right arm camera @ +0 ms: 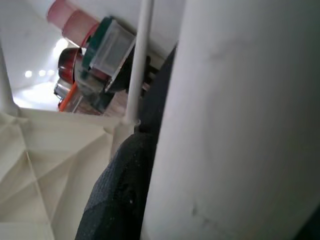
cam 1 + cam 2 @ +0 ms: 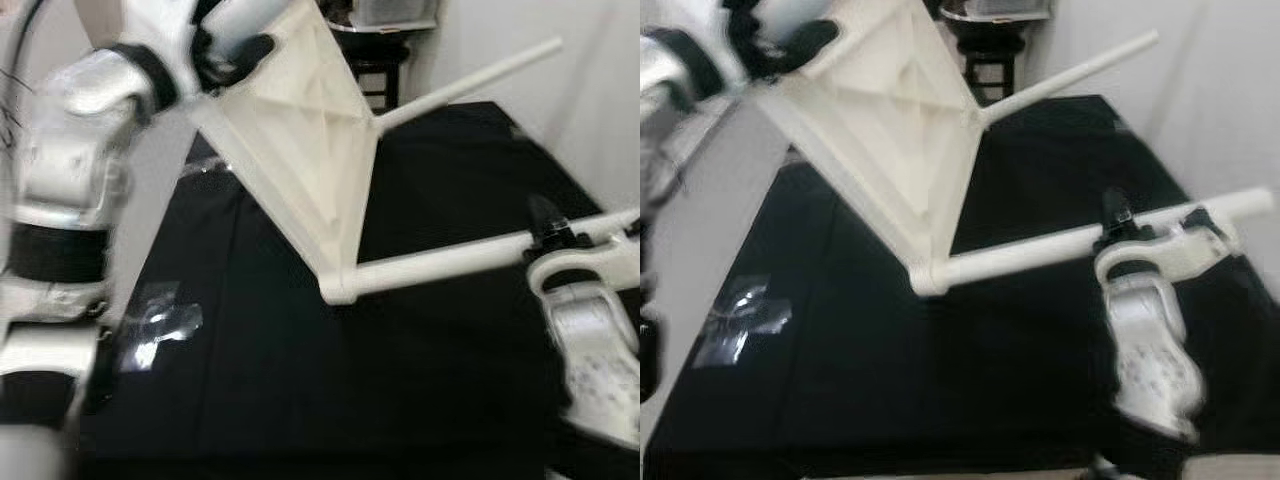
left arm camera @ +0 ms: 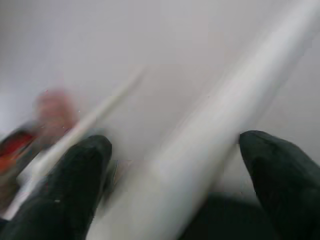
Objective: Building children table
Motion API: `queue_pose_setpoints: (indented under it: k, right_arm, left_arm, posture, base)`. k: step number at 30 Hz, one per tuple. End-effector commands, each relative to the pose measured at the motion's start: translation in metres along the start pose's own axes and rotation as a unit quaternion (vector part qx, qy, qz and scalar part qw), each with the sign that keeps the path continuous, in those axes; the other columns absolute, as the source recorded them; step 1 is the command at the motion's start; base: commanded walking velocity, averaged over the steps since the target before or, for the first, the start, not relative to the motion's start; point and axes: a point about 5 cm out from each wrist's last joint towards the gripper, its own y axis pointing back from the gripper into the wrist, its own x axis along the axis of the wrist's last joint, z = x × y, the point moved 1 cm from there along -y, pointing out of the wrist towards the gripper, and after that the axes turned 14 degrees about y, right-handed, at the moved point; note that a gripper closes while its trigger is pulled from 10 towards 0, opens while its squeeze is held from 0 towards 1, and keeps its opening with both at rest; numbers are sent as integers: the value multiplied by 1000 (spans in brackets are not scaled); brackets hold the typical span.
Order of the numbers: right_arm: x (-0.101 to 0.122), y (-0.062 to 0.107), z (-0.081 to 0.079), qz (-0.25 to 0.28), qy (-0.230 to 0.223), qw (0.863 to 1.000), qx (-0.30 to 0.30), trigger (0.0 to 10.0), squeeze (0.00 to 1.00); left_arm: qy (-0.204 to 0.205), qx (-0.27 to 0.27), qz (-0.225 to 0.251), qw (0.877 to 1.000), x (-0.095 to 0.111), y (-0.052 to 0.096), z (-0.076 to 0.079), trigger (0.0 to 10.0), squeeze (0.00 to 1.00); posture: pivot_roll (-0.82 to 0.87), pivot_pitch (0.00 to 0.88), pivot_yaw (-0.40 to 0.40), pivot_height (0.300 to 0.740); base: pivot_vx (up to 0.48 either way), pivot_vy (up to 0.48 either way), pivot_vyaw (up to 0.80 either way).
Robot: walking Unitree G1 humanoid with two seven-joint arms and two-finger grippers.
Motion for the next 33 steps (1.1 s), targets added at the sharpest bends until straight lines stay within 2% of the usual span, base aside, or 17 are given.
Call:
queue_pose_setpoints:
  k: [1,3,4,5,8,11,13,14,15,17,18,25,28,29,31,33]
  right_arm:
    - [-111,12,19,-262,164,950,-37,0,0]
    - [-110,6,19,-253,170,951,-48,0,0]
    - [-109,2,26,-247,178,950,-68,0,0]
    - [-109,2,26,-247,178,950,-68,0,0]
    - [-106,-4,56,-241,207,938,-137,0,0]
    - [-107,-5,71,-242,214,930,-175,0,0]
    - [-107,-6,74,-243,216,928,-183,0,0]
    - [-107,-6,78,-247,221,923,-198,1843,0]
    - [-106,-6,82,-249,225,919,-205,10000,451]
    - [-106,-7,84,-250,229,917,-210,10000,451]
    - [-104,-7,88,-250,235,914,-217,10000,1000]
    - [-95,-4,108,-250,247,902,-252,10000,1000]
    - [-93,-3,110,-248,247,901,-256,10000,1000]
    - [-90,-1,109,-238,226,910,-252,10000,1000]
    - [-90,-1,109,-238,226,910,-252,10000,1000]
    - [-85,3,105,-226,203,923,-237,10000,1000]
  left_arm:
    - [4,-53,76,996,32,-5,19,10000,1000]
    - [20,-61,62,996,23,-8,20,10000,1000]
    - [27,-66,55,996,18,-8,20,10000,1000]
    - [27,-66,55,996,18,-8,20,10000,1000]
    - [44,-68,42,996,12,-4,17,10000,1000]
    - [55,-59,36,996,11,3,12,10000,1000]
    - [58,-58,36,996,11,4,11,10000,1000]
    - [60,-54,34,996,10,8,10,10000,1000]
    - [63,-50,33,996,8,10,10,10000,1000]
    - [65,-48,33,996,7,12,10,10000,1000]
    - [65,-44,32,996,6,15,10,10000,1000]
    - [72,-36,31,996,0,23,12,10000,973]
    - [75,-34,31,996,0,25,13,10000,969]
    - [77,-33,31,996,-1,26,14,10000,969]
    - [77,-33,31,996,-1,26,14,10000,969]
    - [79,-32,30,996,-1,29,15,10000,969]
  posture:
    - [-28,21,65,740]
    - [-29,22,65,740]
    - [-28,23,65,740]
    - [-28,23,65,740]
    - [-14,31,53,740]
    - [-17,37,45,740]
    - [-17,37,45,740]
    - [-17,37,38,740]
    - [-17,40,34,740]
    - [-17,40,34,740]
    - [-16,42,29,740]
    - [-24,52,17,740]
    - [-25,54,14,740]
    - [-29,59,11,740]
    - [-29,59,11,740]
    - [-33,62,8,740]
  base:
    - [0,0,0]
    - [0,0,0]
    - [0,0,0]
    - [0,0,0]
    - [0,0,0]
    - [0,0,0]
    - [0,0,0]
    - [0,0,0]
    - [0,0,0]
    - [0,0,0]
    - [0,0,0]
    - [0,0,0]
    - [0,0,0]
    - [0,0,0]
    - [0,0,0]
    - [0,0,0]
